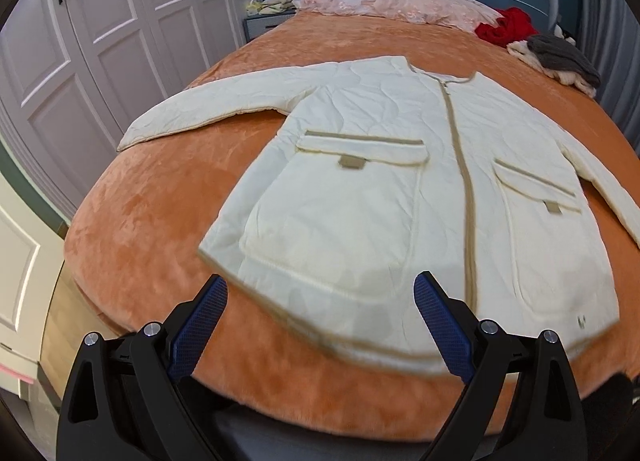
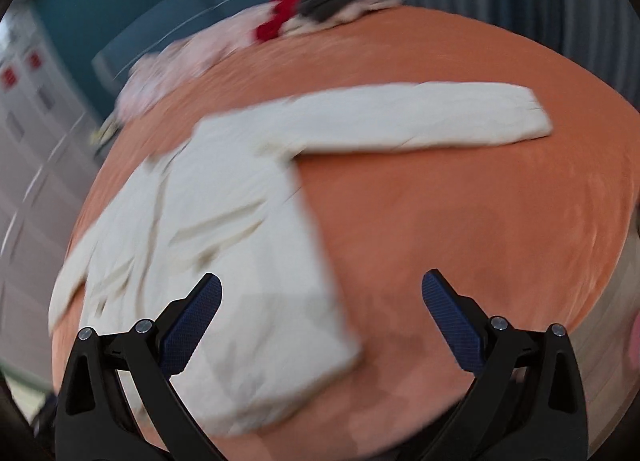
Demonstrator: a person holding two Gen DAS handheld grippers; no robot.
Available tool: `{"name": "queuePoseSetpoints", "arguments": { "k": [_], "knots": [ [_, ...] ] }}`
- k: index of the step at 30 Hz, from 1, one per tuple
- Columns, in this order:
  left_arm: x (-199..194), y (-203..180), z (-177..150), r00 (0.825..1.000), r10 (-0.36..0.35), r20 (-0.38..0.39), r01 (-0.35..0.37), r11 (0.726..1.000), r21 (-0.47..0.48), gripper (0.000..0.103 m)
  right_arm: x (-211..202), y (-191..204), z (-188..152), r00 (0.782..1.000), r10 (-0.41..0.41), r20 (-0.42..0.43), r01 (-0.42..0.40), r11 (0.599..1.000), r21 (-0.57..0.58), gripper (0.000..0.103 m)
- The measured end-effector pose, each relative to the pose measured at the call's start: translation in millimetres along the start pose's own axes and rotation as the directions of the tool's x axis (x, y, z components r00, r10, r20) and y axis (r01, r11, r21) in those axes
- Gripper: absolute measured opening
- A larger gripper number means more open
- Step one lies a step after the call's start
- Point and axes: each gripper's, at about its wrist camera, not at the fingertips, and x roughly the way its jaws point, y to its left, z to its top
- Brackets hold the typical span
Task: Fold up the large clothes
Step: 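Grasp the jacket sleeve cuff with the right tool and fold it across the body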
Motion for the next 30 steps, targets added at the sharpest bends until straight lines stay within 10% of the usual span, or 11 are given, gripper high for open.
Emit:
{"name": "queuePoseSetpoints", "arguments": {
  "k": [10, 20, 26, 30],
  "knots": [
    [53.1, -1.8, 36.6, 0.998, 0.046, -0.044, -0.048, 0.998, -0.047, 0.092, 74.8, -154.1, 97.6, 0.982, -0.159, 0.099, 0.12, 0.94, 0.319, 0.098],
    [96.0, 4.5, 49.0, 0.992, 0.099, -0.082, -0.105, 0.992, -0.068, 0.092, 123.9, -225.6, 122.2, 0.972, -0.224, 0.068, 0.159, 0.844, 0.512, 0.097],
    [111.2, 21.5, 51.7, 0.985, 0.145, -0.093, -0.153, 0.985, -0.082, 0.092, 133.5, -206.1, 148.8, 0.985, -0.142, 0.103, 0.079, 0.882, 0.465, 0.022],
    [115.2, 35.7, 52.9, 0.983, 0.161, -0.093, -0.17, 0.98, -0.105, 0.092, 113.1, -144.4, 181.2, 0.975, -0.085, 0.205, 0.015, 0.946, 0.325, 0.013]
  ]
}}
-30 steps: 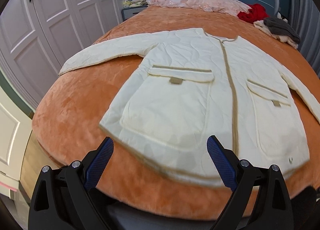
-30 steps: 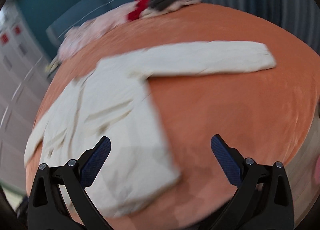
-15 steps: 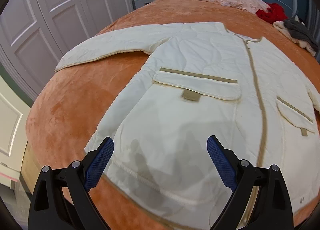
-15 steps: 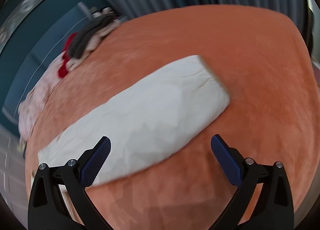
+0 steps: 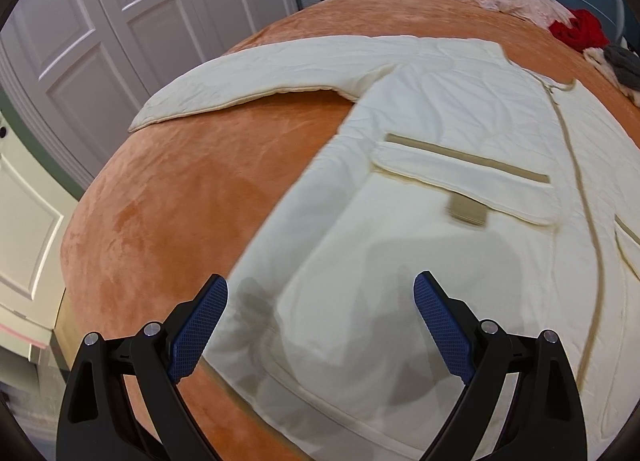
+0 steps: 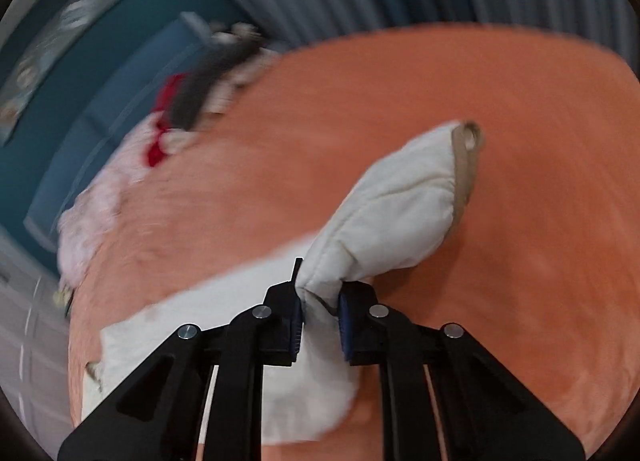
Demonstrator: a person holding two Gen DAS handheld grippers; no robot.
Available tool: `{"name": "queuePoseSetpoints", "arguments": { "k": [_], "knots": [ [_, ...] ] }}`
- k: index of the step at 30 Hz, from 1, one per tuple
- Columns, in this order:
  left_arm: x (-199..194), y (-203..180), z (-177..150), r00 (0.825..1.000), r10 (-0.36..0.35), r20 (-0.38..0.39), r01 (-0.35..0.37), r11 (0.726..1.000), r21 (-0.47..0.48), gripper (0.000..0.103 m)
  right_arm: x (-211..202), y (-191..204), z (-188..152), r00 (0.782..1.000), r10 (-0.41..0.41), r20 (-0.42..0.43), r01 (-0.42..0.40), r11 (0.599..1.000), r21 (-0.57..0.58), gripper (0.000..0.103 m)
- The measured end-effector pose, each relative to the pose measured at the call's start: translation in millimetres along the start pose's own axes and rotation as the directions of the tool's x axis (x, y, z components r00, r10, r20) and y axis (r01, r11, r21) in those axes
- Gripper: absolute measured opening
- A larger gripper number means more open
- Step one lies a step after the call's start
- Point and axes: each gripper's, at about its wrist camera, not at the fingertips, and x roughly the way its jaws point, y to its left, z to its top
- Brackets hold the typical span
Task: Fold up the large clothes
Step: 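Grasp the jacket sleeve cuff with the right tool and fold it across the body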
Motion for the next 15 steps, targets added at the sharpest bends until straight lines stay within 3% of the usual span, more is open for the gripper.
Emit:
{"name": "queuePoseSetpoints", "arguments": {
  "k": [4, 6, 10, 13, 15],
  "knots": [
    [2.7, 13.0, 2.4, 1.0, 0.01, 0.005, -0.01, 1.0, -0.025, 0.092, -30.0, 102.2, -0.6, 0.976, 0.218, 0.029, -0.211, 0.966, -0.152, 0.012],
    [3.4, 19.2, 3.2, 1.0, 0.01, 0.004, -0.01, 0.999, -0.04, 0.092, -46.3, 164.2, -13.2, 0.941, 0.339, 0.0, -0.329, 0.913, -0.243, 0.012],
    [3.2, 33.9, 4.1, 1.0, 0.008, 0.007, -0.008, 0.997, -0.074, 0.092, -71.2, 281.8, -68.8, 0.851, 0.507, -0.135, -0.512, 0.746, -0.425, 0.012],
    [4.4, 44.5, 4.0, 1.0, 0.011, 0.007, -0.01, 0.995, -0.095, 0.092, -78.6, 345.6, -122.5, 0.793, 0.553, -0.255, -0.597, 0.625, -0.503, 0.012],
    [5.7, 51.5, 3.9, 1.0, 0.01, 0.007, -0.01, 0.994, -0.108, 0.092, -83.8, 374.1, -156.4, 0.773, 0.549, -0.319, -0.623, 0.561, -0.545, 0.012]
  ]
}}
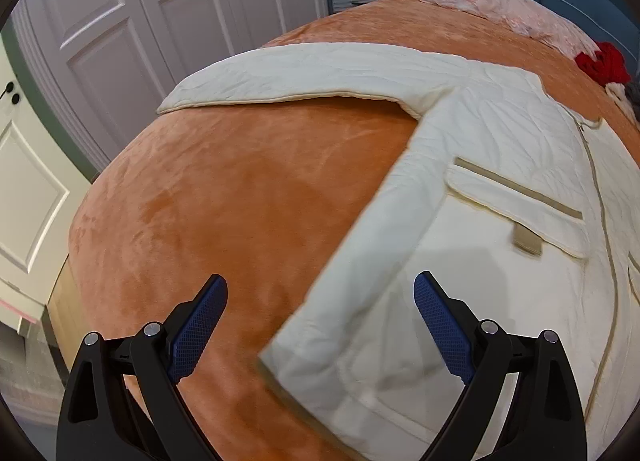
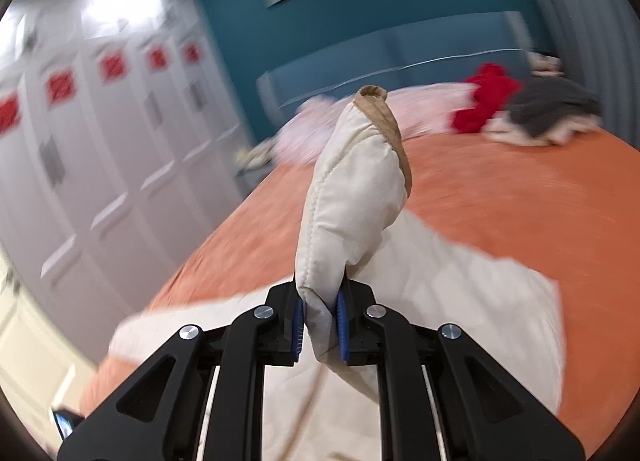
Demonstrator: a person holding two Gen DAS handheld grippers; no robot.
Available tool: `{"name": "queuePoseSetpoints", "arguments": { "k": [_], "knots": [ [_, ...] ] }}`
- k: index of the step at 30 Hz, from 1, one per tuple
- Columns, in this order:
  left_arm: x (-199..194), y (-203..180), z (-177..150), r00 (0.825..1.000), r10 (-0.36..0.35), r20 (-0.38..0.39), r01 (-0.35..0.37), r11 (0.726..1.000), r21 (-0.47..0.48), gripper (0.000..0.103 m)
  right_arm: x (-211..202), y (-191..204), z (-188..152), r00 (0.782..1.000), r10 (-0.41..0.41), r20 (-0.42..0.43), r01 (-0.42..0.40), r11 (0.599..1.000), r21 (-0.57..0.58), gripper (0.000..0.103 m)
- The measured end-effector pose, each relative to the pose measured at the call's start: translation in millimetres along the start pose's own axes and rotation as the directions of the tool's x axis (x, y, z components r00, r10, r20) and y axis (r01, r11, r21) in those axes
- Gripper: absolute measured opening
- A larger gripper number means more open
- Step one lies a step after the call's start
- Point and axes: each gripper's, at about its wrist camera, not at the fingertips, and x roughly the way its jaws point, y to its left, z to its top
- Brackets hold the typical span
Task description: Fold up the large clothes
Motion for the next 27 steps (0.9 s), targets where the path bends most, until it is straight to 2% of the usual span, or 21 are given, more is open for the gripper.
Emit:
{"name": "queuePoseSetpoints", "arguments": {
  "k": [4, 6, 7, 8, 11, 13, 14, 16, 18, 20, 21, 23, 24, 26, 27],
  "knots": [
    [3.2, 14.5, 1.5, 1.0, -0.002, -0.002, 0.002, 1.0, -0.023, 0.092, 60.3, 60.6, -42.7, 0.982, 0.087, -0.17, -0.102, 0.992, -0.079, 0.015],
    [5.3, 19.7, 3.3, 1.0, -0.012, -0.007, 0.012, 0.999, -0.033, 0.092, 65.7, 90.8, -74.3, 0.969, 0.075, -0.234, -0.107, 0.986, -0.13, 0.024],
    [6.8, 22.4, 5.3, 1.0, -0.021, -0.011, 0.021, 0.999, -0.042, 0.092, 72.3, 102.0, -90.3, 0.962, 0.062, -0.267, -0.108, 0.981, -0.161, 0.041],
    [8.1, 24.4, 7.6, 0.999, -0.035, -0.014, 0.034, 0.998, -0.051, 0.092, 81.0, 102.9, -98.0, 0.958, 0.063, -0.279, -0.115, 0.978, -0.172, 0.05],
    [10.7, 26.1, 18.8, 0.994, -0.107, -0.024, 0.105, 0.991, -0.084, 0.092, 72.3, 105.8, -114.5, 0.956, 0.075, -0.284, -0.124, 0.979, -0.159, 0.05],
    [12.3, 20.2, 30.1, 0.985, -0.171, -0.025, 0.168, 0.98, -0.108, 0.092, 58.9, 87.1, -118.0, 0.965, 0.061, -0.256, -0.086, 0.992, -0.089, 0.052],
    [12.8, 15.7, 35.3, 0.979, -0.204, -0.023, 0.2, 0.973, -0.118, 0.092, 51.8, 80.2, -123.7, 0.969, 0.053, -0.243, -0.069, 0.996, -0.058, 0.056],
    [14.3, 0.6, 47.8, 0.958, -0.287, -0.029, 0.28, 0.95, -0.135, 0.092, 39.0, 56.6, -124.2, 0.976, 0.017, -0.218, -0.014, 1.0, 0.014, 0.06],
    [17.7, -20.6, 60.9, 0.917, -0.396, -0.047, 0.384, 0.908, -0.165, 0.092, 24.2, 19.5, -133.6, 0.976, -0.036, -0.216, 0.057, 0.994, 0.092, 0.061],
    [21.1, -40.3, 69.8, 0.878, -0.475, -0.057, 0.457, 0.868, -0.192, 0.092, 14.3, -8.5, -144.0, 0.97, -0.091, -0.228, 0.124, 0.983, 0.136, 0.062],
    [23.5, -50.9, 73.1, 0.859, -0.507, -0.062, 0.487, 0.85, -0.2, 0.092, 8.4, -24.2, -148.1, 0.965, -0.115, -0.235, 0.156, 0.975, 0.161, 0.062],
    [33.0, -78.3, 79.5, 0.833, -0.547, -0.085, 0.523, 0.827, -0.205, 0.092, -2.8, -56.1, -153.7, 0.956, -0.157, -0.246, 0.214, 0.951, 0.225, 0.063],
    [36.7, -85.4, 80.4, 0.833, -0.545, -0.098, 0.519, 0.83, -0.206, 0.092, -6.4, -66.5, -156.9, 0.955, -0.166, -0.244, 0.228, 0.941, 0.249, 0.065],
    [50.7, -101.8, 82.0, 0.817, -0.561, -0.133, 0.523, 0.819, -0.237, 0.092, -15.8, -92.2, -160.7, 0.954, -0.192, -0.232, 0.26, 0.914, 0.312, 0.068],
    [57.2, -107.1, 82.4, 0.818, -0.558, -0.14, 0.512, 0.818, -0.264, 0.092, -17.9, -102.7, -161.1, 0.954, -0.196, -0.229, 0.267, 0.901, 0.342, 0.068]
  ]
}}
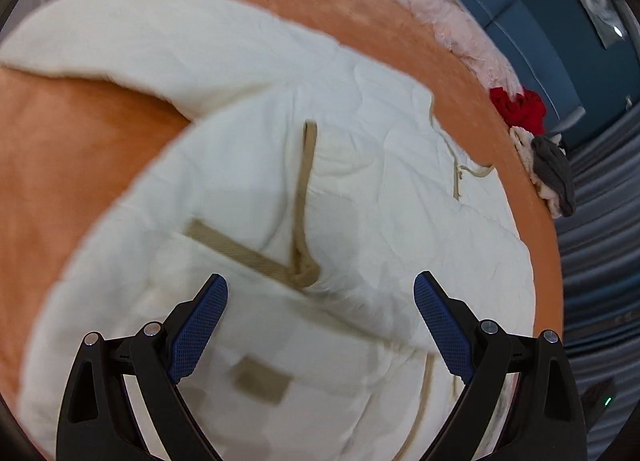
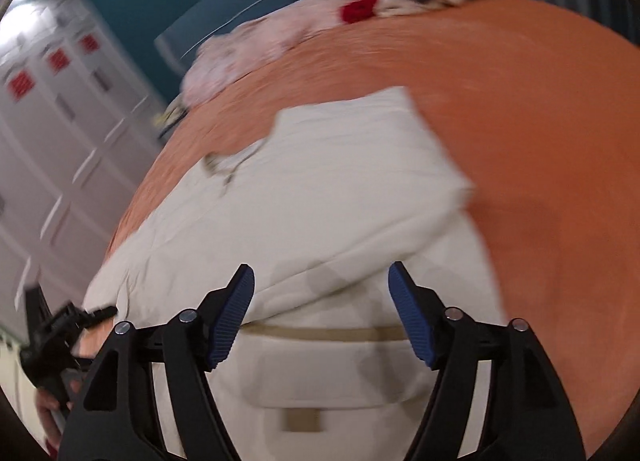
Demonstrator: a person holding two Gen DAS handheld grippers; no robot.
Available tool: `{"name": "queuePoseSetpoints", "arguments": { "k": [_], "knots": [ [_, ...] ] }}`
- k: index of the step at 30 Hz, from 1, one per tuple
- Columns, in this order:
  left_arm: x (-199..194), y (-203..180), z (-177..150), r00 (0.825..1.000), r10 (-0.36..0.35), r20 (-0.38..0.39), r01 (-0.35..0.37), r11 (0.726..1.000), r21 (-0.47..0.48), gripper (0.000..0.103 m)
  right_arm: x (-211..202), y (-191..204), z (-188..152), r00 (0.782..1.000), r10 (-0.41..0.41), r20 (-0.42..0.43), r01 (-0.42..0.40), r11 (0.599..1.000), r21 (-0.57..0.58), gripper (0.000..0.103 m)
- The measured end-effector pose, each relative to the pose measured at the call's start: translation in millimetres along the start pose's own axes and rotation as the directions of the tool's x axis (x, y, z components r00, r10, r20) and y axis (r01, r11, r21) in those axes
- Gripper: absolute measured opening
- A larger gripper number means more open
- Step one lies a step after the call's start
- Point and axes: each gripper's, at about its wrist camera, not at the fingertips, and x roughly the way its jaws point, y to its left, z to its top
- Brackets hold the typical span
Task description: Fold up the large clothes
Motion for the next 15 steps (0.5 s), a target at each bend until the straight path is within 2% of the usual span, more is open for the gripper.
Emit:
{"name": "queuePoseSetpoints", "arguments": {
  "k": [3, 5, 6, 7, 8, 9, 10, 11, 12, 14, 15],
  "knots": [
    [5.4, -3.9, 2.9, 0.999, 0.014, 0.03, -0.014, 1.0, -0.015, 0.09, 8.0, -27.5, 7.2, 1.0, 0.013, 0.007, -0.014, 0.994, 0.109, 0.068],
    [5.6, -8.9, 6.4, 0.999, 0.028, 0.042, -0.028, 1.0, 0.001, 0.075, 16.2, -39.7, 11.6, 1.0, 0.025, 0.011, -0.027, 0.986, 0.166, 0.068],
    [6.5, -13.0, 8.5, 0.999, 0.034, 0.041, -0.034, 0.999, 0.017, 0.056, 21.7, -44.7, 15.7, 1.0, 0.024, 0.014, -0.026, 0.98, 0.198, 0.068],
    [7.5, -15.8, 10.5, 0.998, 0.042, 0.036, -0.043, 0.999, 0.032, 0.041, 27.0, -48.8, 20.0, 1.0, 0.021, 0.021, -0.025, 0.974, 0.225, 0.068],
    [8.0, -18.3, 12.9, 0.997, 0.059, 0.039, -0.061, 0.997, 0.046, 0.035, 30.4, -50.8, 21.3, 0.999, 0.02, 0.025, -0.025, 0.97, 0.24, 0.068],
    [6.2, -22.1, 15.8, 0.995, 0.077, 0.058, -0.082, 0.994, 0.074, 0.016, 36.2, -51.4, 25.9, 0.999, 0.014, 0.029, -0.021, 0.967, 0.254, 0.068],
    [3.2, -22.6, 19.4, 0.993, 0.09, 0.074, -0.097, 0.99, 0.1, 0.004, 41.6, -49.8, 31.0, 0.999, 0.011, 0.033, -0.019, 0.965, 0.261, 0.065],
    [-1.4, -26.4, 23.7, 0.992, 0.087, 0.095, -0.099, 0.987, 0.128, 0.004, 43.7, -51.5, 34.3, 0.999, 0.015, 0.034, -0.023, 0.966, 0.259, 0.049],
    [-9.0, -28.8, 28.7, 0.989, 0.084, 0.124, -0.102, 0.984, 0.147, 0.004, 45.7, -48.5, 38.5, 0.999, 0.018, 0.033, -0.026, 0.969, 0.246, 0.027],
    [-20.2, -31.7, 38.1, 0.98, 0.085, 0.179, -0.118, 0.976, 0.182, 0.004, 40.2, -33.1, 48.7, 0.997, 0.019, 0.073, -0.032, 0.982, 0.185, 0.012],
    [-30.2, -34.3, 42.1, 0.973, 0.077, 0.218, -0.121, 0.972, 0.201, 0.003, 30.1, -23.9, 51.3, 0.992, 0.042, 0.121, -0.06, 0.987, 0.149, 0.011]
  ]
}}
